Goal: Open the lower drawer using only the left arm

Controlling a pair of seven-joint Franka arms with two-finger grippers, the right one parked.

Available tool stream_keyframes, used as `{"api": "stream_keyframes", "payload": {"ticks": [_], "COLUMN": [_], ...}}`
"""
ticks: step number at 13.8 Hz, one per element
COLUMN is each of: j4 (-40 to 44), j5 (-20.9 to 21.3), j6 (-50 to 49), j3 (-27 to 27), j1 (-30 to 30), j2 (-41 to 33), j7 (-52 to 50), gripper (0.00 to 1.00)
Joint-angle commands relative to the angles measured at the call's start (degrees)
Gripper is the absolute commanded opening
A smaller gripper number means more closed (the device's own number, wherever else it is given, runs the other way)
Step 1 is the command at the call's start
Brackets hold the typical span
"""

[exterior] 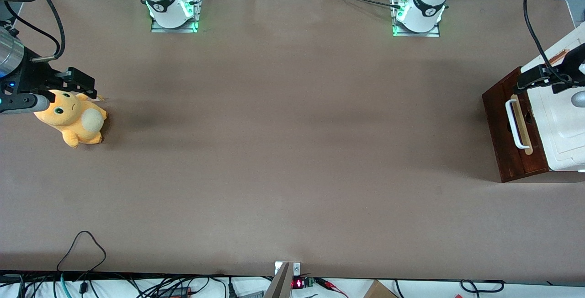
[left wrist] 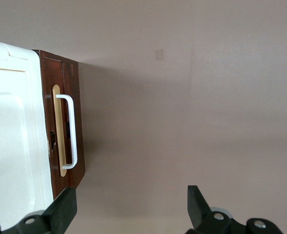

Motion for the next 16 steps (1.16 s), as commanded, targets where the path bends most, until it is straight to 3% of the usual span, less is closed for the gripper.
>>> {"api": "stream_keyframes", "payload": {"ticks": [1, 16], "j4": [2.0, 3.0], "j5": [-0.9, -0.6], "j6": [-3.4, -4.5], "j3": [0.1, 0.1], "j1": [0.3, 0.2], "j2": [0.8, 1.8], "j7": [1.5, 1.8], "gripper": [1.0, 1.0]}}
